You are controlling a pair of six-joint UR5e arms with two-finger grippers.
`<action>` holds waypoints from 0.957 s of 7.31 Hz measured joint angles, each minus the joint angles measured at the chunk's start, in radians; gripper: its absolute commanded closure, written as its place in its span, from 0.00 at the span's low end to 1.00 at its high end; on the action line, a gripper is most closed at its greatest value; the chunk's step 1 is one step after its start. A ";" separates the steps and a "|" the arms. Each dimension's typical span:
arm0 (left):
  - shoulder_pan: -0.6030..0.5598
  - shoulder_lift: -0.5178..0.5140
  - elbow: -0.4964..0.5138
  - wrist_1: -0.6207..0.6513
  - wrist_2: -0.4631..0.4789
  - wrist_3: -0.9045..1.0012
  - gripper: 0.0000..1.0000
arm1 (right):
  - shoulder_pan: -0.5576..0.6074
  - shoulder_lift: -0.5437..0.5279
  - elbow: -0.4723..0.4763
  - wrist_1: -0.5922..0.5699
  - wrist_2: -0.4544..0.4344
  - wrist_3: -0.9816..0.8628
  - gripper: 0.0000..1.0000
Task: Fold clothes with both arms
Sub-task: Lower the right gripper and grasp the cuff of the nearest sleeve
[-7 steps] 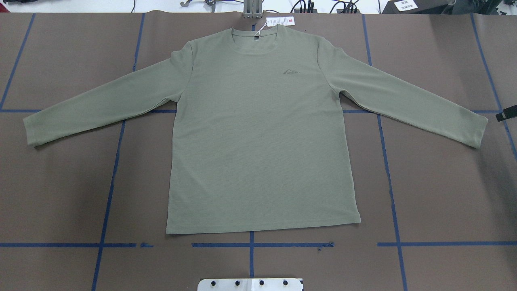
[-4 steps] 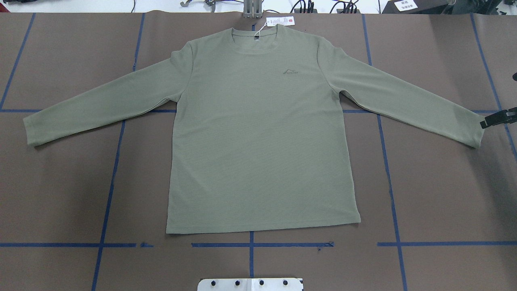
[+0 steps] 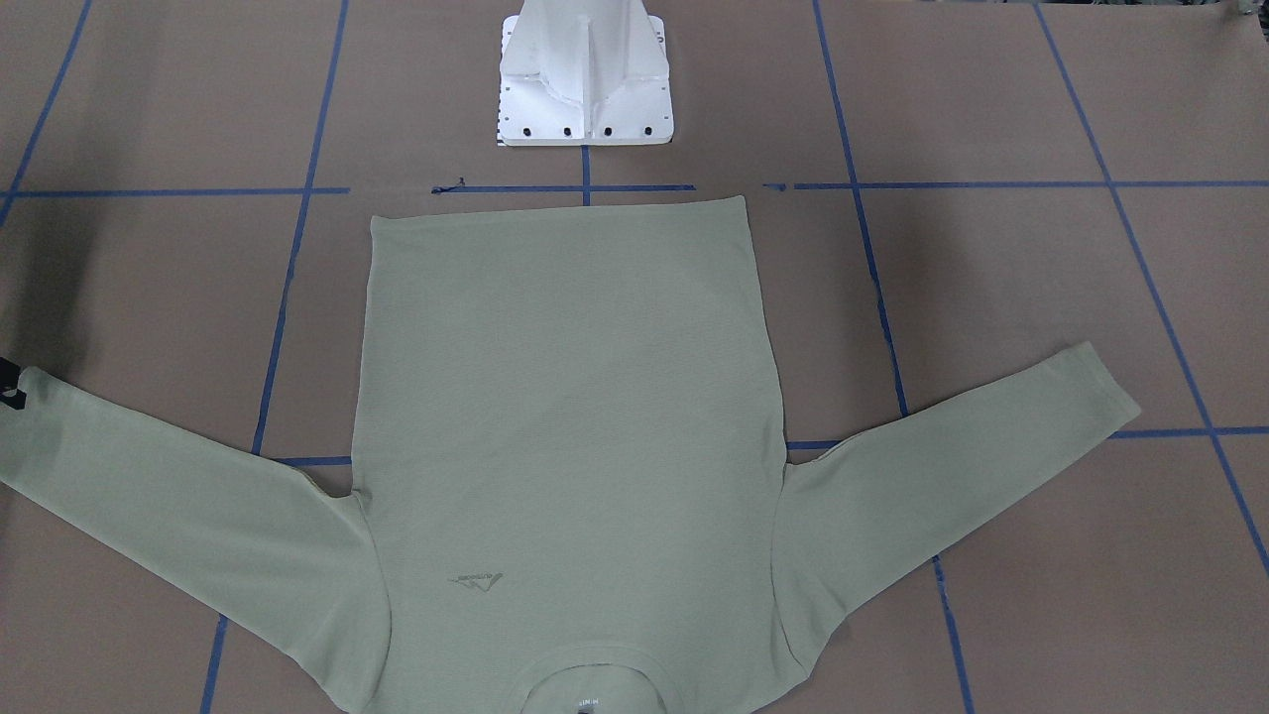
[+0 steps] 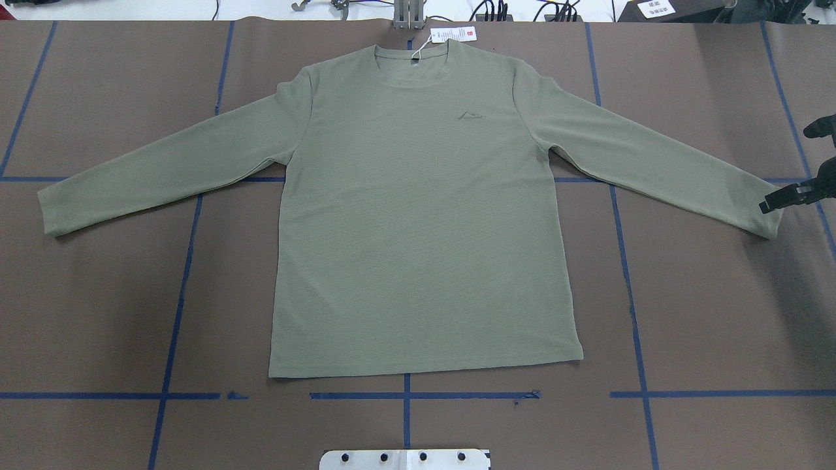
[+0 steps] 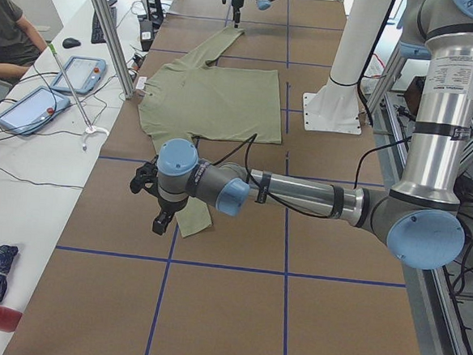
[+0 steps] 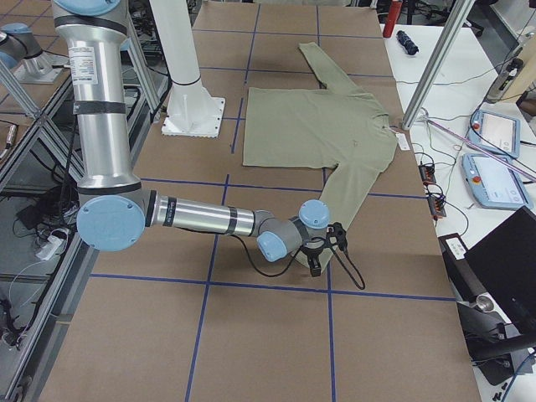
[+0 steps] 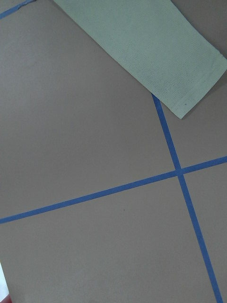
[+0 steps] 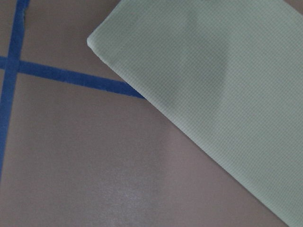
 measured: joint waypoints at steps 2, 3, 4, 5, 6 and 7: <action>0.000 0.001 -0.004 0.000 0.000 0.000 0.00 | -0.011 0.010 -0.021 -0.002 0.003 -0.001 0.00; 0.000 0.001 -0.004 0.000 0.000 0.000 0.00 | -0.013 0.014 -0.029 -0.002 0.004 -0.001 0.12; 0.000 0.001 -0.005 0.000 0.000 0.000 0.00 | -0.014 0.016 -0.035 -0.002 0.004 -0.002 0.47; 0.000 0.001 -0.005 0.000 0.000 0.000 0.00 | -0.014 0.017 -0.039 -0.003 0.005 -0.005 0.67; 0.000 0.001 -0.006 0.000 0.000 0.000 0.00 | -0.014 0.018 -0.040 -0.005 0.008 -0.007 0.85; 0.000 0.001 -0.006 0.000 0.000 0.001 0.00 | -0.014 0.019 -0.039 -0.007 0.011 -0.008 0.98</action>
